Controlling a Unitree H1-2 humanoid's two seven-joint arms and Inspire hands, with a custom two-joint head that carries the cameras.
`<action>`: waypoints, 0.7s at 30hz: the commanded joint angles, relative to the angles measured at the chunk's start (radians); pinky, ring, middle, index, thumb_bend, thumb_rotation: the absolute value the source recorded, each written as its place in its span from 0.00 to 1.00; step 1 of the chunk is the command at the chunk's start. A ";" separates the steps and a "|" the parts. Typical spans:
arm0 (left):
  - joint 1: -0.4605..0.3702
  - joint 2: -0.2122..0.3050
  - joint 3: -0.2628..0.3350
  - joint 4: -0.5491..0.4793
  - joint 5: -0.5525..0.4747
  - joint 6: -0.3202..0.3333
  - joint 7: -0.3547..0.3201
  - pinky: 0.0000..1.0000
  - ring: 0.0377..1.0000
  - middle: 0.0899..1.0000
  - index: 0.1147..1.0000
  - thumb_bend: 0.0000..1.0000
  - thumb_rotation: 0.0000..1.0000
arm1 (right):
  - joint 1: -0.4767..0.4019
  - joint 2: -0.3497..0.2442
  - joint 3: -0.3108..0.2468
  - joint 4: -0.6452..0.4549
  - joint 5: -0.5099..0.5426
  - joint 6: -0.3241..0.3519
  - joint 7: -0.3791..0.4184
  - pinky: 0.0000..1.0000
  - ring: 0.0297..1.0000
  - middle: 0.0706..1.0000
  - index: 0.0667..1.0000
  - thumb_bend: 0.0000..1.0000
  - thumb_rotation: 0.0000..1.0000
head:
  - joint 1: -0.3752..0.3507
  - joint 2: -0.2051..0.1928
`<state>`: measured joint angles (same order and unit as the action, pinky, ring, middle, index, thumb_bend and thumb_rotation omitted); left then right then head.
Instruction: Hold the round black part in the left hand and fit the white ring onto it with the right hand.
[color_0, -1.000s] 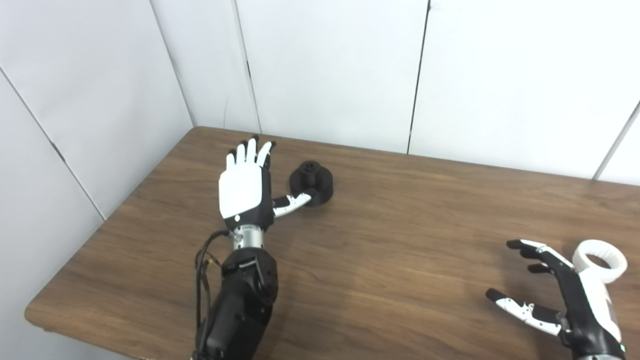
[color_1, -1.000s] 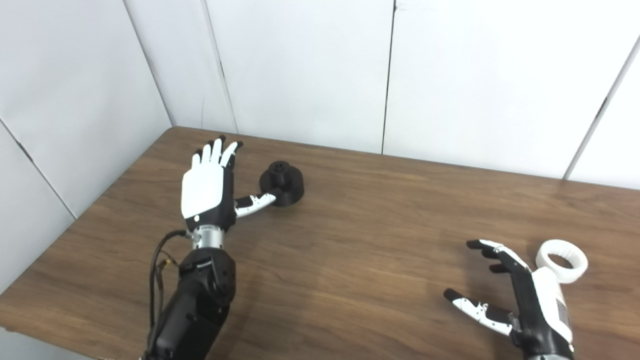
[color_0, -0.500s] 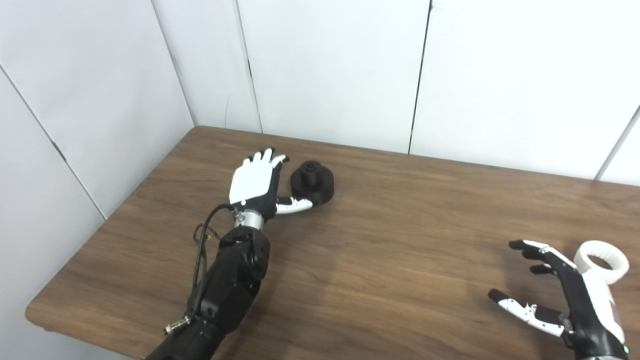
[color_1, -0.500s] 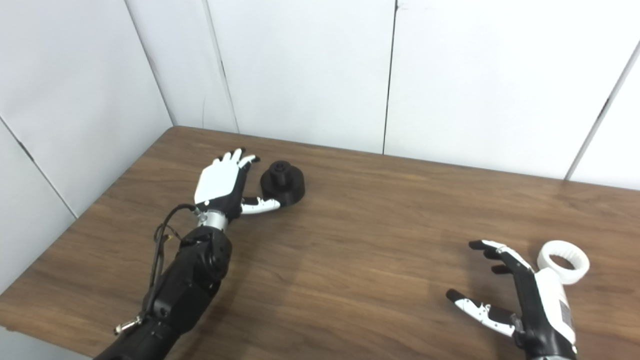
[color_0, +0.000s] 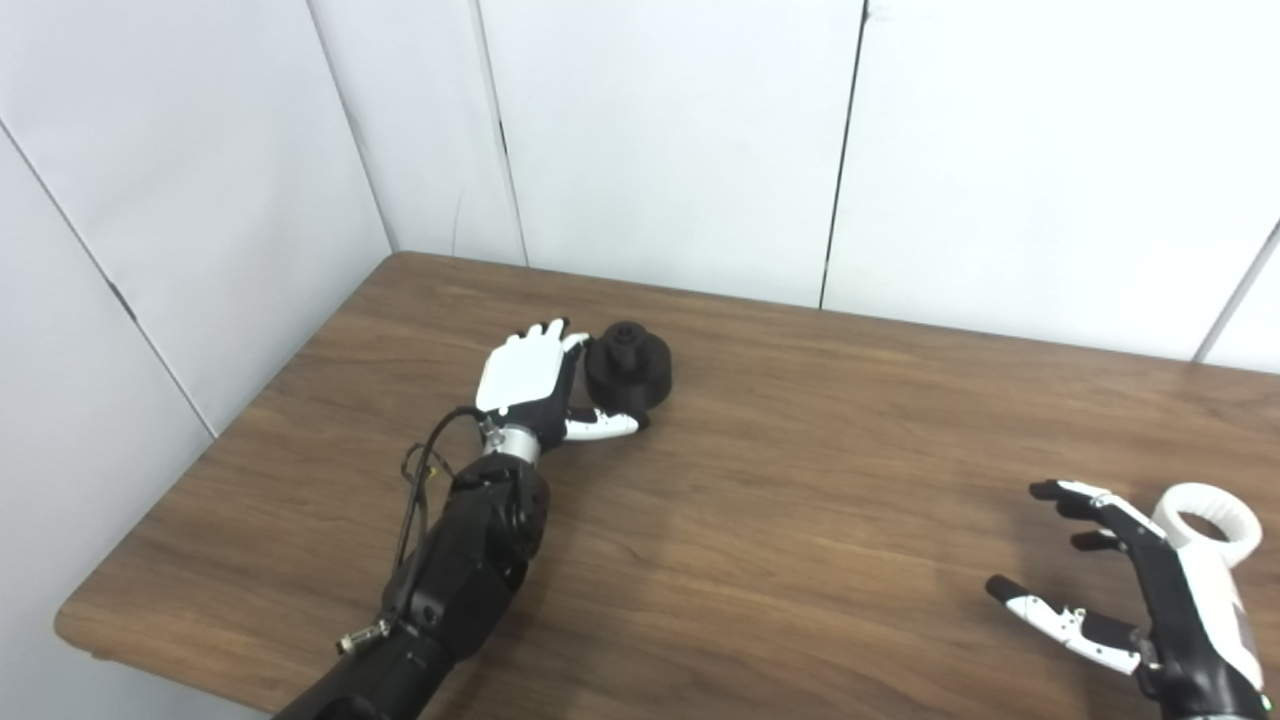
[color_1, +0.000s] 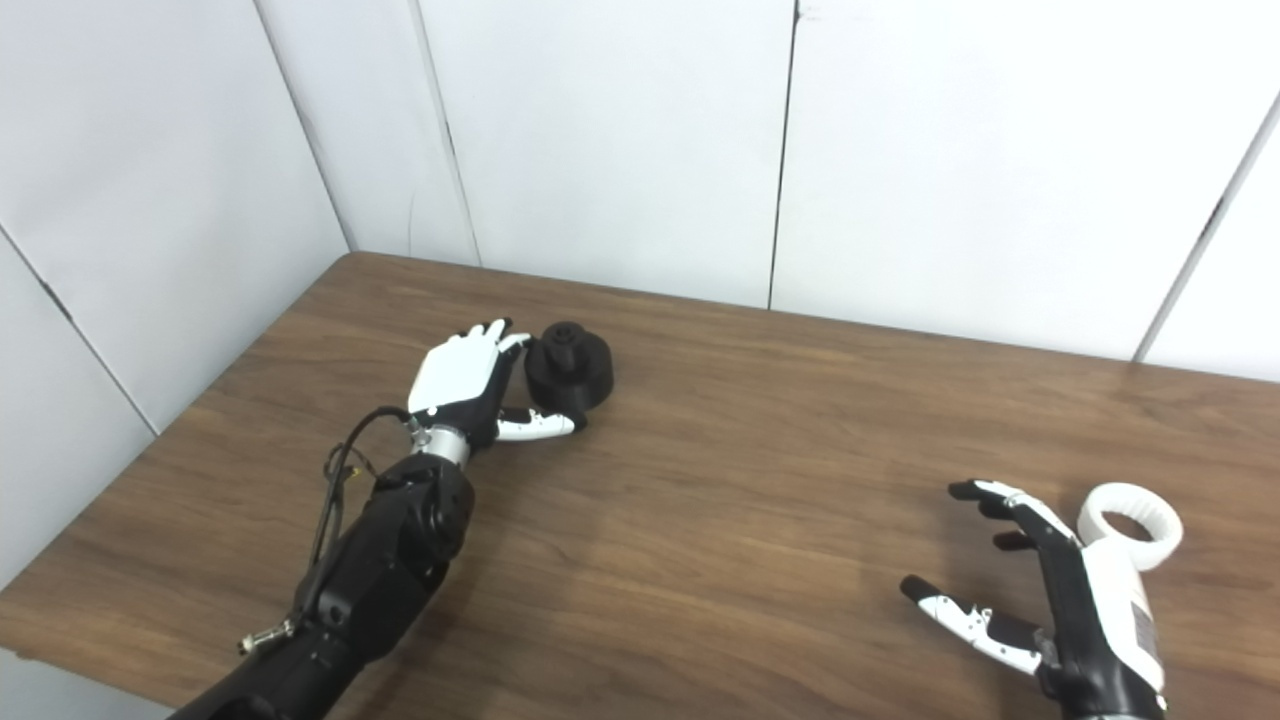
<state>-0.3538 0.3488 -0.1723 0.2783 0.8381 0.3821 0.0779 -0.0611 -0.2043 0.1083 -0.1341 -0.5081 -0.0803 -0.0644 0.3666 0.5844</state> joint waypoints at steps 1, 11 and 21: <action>-0.063 0.029 0.002 0.005 0.010 -0.002 0.035 1.00 1.00 1.00 0.83 1.00 0.61 | -0.023 -0.010 -0.012 -0.040 0.011 -0.047 -0.014 0.65 0.76 0.78 0.69 0.68 0.24 | 0.000 0.001; -0.098 0.026 -0.016 0.071 0.014 -0.004 0.069 1.00 1.00 1.00 0.83 1.00 0.60 | -0.014 -0.023 -0.020 -0.061 0.026 -0.040 0.004 0.66 0.76 0.79 0.69 0.67 0.23 | -0.010 0.008; -0.162 -0.003 -0.027 0.196 -0.005 -0.019 0.176 1.00 1.00 1.00 0.81 1.00 0.60 | -0.008 -0.037 -0.027 -0.071 0.020 -0.033 0.015 0.65 0.76 0.79 0.69 0.67 0.26 | -0.018 0.009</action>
<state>-0.4568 0.3347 -0.2040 0.4681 0.8298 0.3751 0.2059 -0.0505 -0.2289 0.0941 -0.1654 -0.4909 -0.0913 -0.0454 0.3482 0.5921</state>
